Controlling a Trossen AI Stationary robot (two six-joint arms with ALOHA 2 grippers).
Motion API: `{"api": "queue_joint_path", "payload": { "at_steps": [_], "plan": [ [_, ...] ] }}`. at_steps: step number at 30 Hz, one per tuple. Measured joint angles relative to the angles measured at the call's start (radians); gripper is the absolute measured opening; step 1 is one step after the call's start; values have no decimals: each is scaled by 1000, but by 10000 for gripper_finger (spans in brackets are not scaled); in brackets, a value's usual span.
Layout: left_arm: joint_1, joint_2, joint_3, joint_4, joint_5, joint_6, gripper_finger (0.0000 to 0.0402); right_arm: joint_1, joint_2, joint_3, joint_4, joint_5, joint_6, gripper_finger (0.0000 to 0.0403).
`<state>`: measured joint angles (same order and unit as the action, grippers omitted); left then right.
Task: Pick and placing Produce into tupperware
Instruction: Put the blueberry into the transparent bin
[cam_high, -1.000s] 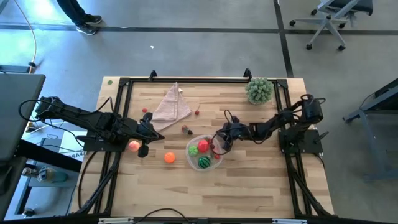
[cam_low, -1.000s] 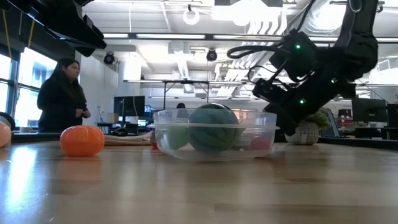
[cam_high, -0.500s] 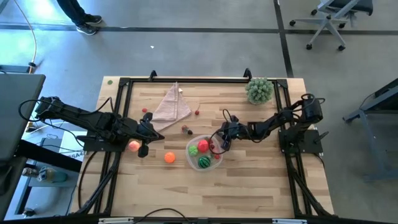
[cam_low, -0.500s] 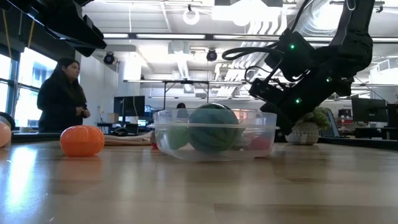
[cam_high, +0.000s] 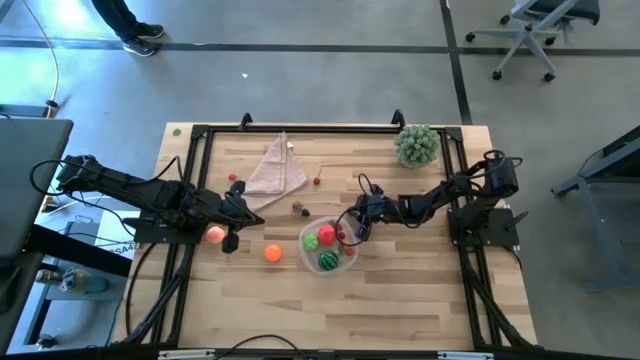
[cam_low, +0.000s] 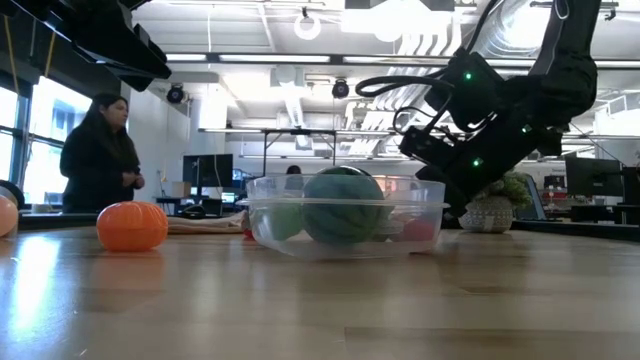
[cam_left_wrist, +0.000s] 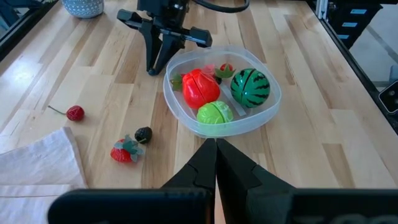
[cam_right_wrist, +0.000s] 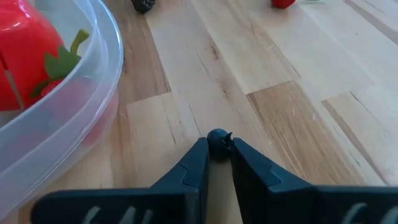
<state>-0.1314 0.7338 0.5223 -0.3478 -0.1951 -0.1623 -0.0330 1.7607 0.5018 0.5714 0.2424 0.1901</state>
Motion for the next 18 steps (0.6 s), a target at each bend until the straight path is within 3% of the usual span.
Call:
{"api": "queue_joint_path", "payload": {
  "at_steps": [18],
  "plan": [
    [0, 0, 0, 0, 0, 0, 1, 0, -7, -1, 92, 28, -40, 39]
  ]
}}
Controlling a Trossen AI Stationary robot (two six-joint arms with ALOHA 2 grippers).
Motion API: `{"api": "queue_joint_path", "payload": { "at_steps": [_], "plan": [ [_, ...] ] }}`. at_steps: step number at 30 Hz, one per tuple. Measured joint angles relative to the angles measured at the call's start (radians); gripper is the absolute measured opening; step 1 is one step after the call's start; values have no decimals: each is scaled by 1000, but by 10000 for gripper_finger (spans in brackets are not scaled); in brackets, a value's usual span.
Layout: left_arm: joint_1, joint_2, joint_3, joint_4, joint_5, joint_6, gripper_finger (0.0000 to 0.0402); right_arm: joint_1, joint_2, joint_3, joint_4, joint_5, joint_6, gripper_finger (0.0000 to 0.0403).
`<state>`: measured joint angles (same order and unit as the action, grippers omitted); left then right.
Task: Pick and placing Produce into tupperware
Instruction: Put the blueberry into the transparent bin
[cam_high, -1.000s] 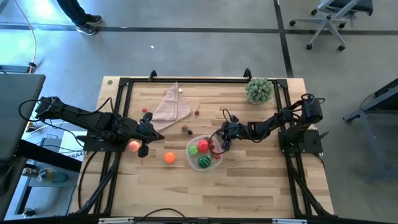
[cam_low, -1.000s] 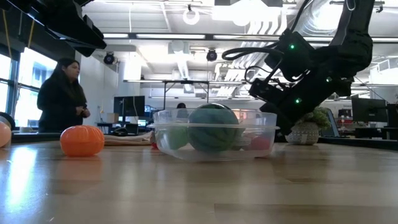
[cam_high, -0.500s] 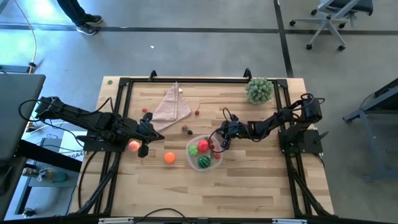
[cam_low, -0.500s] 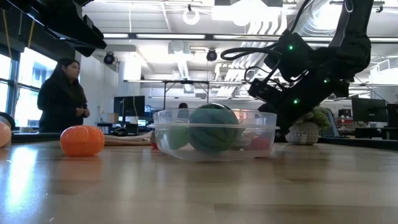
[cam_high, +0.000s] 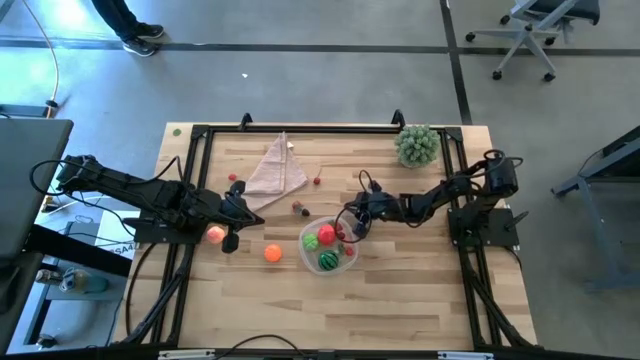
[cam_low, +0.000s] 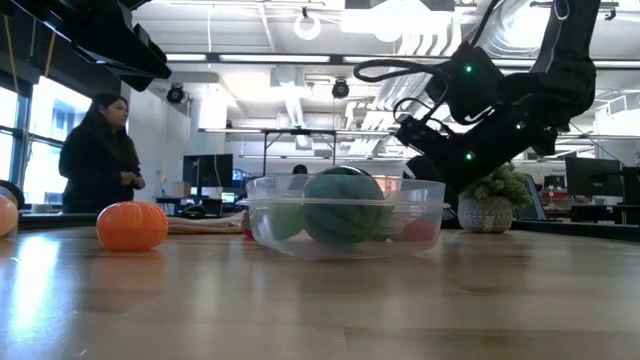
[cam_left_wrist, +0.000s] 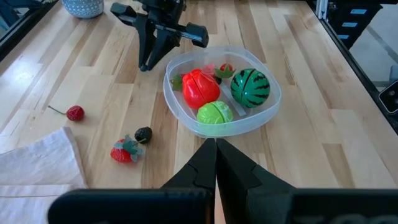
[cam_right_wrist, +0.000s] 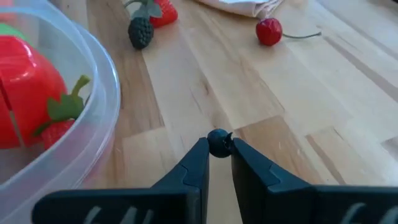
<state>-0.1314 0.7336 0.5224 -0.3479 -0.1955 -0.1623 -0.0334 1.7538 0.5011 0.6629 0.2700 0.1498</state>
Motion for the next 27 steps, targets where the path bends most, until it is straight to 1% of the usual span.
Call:
{"api": "queue_joint_path", "payload": {
  "at_steps": [5, 11, 13, 17, 19, 23, 27],
  "plan": [
    [0, 0, 0, 0, 0, 0, 1, 0, -51, 0, 0, 18, -29, 39],
    [0, 0, 0, 0, 0, 0, 1, 0, -171, 1, -69, 47, -74, 39],
    [0, 0, 0, 0, 0, 0, 1, 0, -214, 1, -86, 22, -82, 39],
    [0, 0, 0, 0, 0, 0, 1, 3, -289, 2, -124, -87, -69, 39],
    [0, 0, 0, 0, 0, 0, 1, 15, -309, 2, -152, -118, -60, 39],
    [0, 0, 0, 0, 0, 0, 1, 67, -314, 2, -173, -129, -53, 39],
    [0, 0, 0, 0, 0, 0, 1, 119, -313, 2, -174, -109, -37, 39]
  ]
}}
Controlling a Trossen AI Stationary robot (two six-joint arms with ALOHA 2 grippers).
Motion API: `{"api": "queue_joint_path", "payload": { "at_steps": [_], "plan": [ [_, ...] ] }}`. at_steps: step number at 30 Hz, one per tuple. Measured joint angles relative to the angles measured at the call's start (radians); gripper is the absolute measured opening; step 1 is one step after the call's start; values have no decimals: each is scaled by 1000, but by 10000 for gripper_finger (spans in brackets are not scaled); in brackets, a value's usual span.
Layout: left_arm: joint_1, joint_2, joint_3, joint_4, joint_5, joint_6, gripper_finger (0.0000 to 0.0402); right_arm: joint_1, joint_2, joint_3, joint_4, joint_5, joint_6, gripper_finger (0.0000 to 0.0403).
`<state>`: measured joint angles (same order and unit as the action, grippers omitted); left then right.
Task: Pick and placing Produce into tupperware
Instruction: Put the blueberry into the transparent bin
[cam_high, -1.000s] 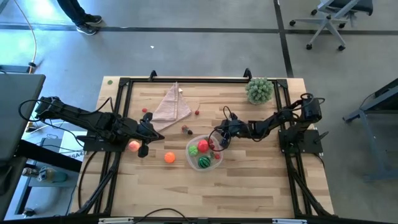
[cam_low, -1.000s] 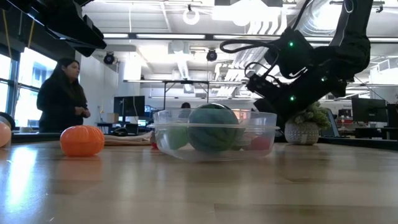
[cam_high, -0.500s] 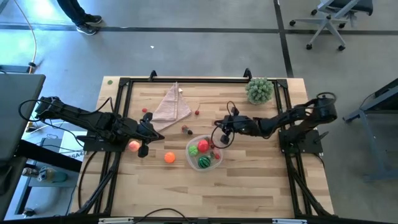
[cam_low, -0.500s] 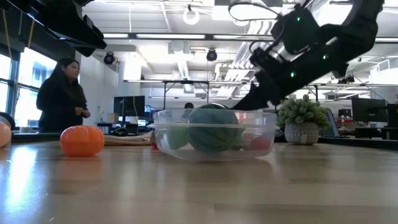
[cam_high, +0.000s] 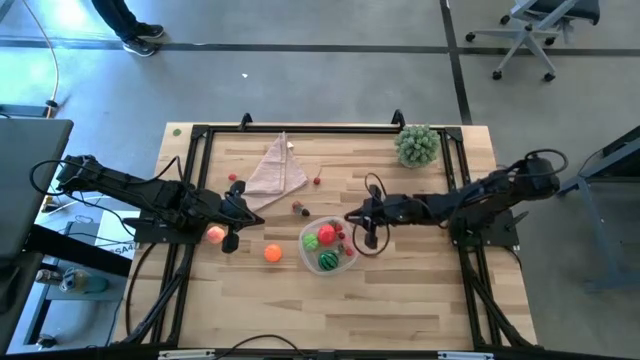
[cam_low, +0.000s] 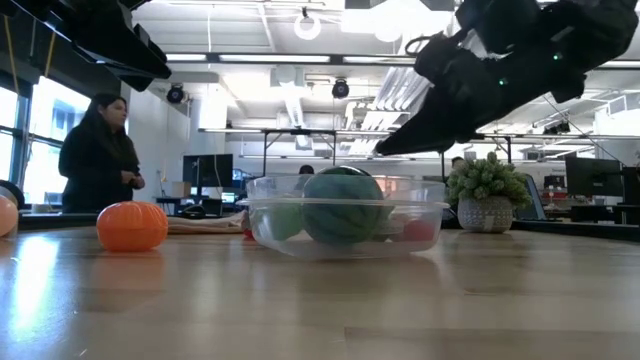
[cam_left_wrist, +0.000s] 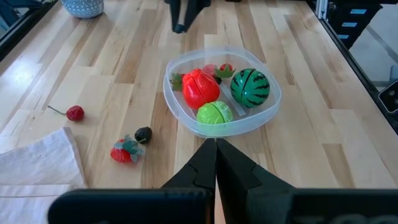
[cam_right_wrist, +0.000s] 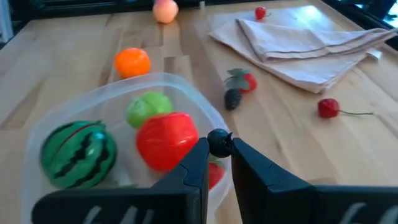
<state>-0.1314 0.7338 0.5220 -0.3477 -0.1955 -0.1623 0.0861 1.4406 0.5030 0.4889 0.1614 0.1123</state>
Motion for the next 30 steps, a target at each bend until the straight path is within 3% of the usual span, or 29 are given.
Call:
{"api": "queue_joint_path", "payload": {
  "at_steps": [14, 30],
  "plan": [
    [0, 0, 0, 0, 0, 0, 1, 104, 67, 7, -11, 6, 79, 39],
    [0, 0, 0, -1, 0, 0, 1, 116, 242, 223, -223, 7, 36, 39]
  ]
}}
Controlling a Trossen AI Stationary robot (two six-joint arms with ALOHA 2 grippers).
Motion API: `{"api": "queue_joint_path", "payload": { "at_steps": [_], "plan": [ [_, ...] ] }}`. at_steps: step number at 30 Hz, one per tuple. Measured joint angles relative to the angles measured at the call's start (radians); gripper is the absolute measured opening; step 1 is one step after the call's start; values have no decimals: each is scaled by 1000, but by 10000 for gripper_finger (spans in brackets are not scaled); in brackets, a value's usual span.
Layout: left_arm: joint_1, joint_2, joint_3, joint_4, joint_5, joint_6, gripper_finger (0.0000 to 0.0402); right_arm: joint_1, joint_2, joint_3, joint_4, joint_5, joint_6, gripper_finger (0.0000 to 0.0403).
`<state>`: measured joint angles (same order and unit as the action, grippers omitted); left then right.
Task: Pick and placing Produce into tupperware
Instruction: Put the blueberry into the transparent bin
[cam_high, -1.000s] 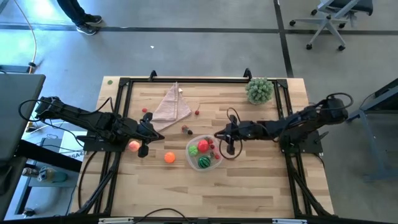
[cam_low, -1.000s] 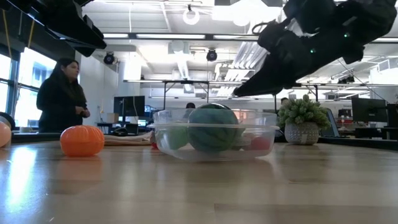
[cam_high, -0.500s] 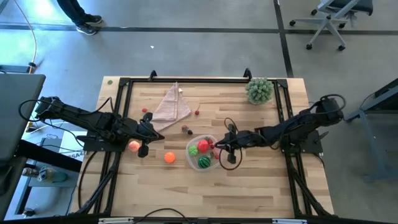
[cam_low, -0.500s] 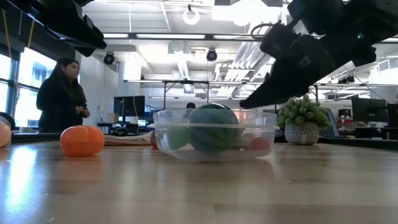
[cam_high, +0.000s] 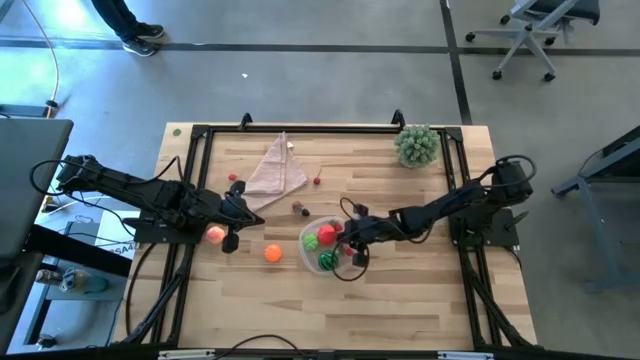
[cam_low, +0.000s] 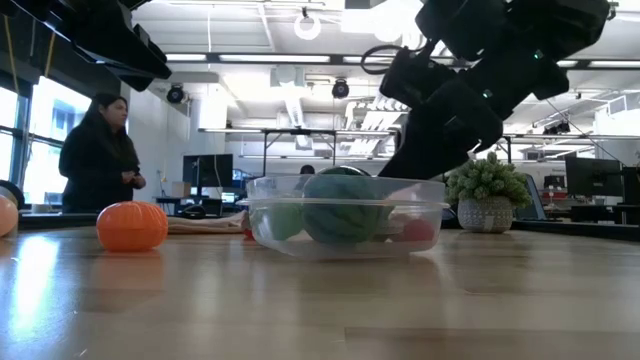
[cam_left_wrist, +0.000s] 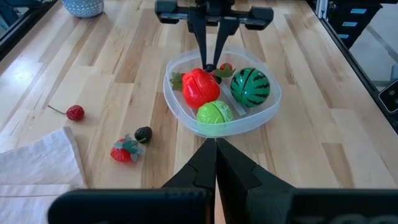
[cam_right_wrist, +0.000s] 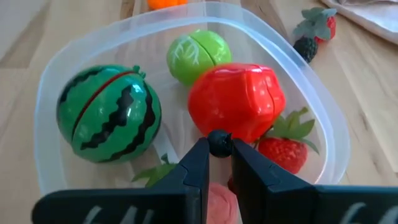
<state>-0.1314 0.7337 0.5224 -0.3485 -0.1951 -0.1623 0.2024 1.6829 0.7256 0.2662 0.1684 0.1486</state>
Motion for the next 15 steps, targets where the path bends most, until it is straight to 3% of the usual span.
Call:
{"api": "queue_joint_path", "payload": {
  "at_steps": [15],
  "plan": [
    [0, 0, 0, 0, 0, 0, 1, 0, 0, -1, -3, -5, 0, 101]
  ]
}}
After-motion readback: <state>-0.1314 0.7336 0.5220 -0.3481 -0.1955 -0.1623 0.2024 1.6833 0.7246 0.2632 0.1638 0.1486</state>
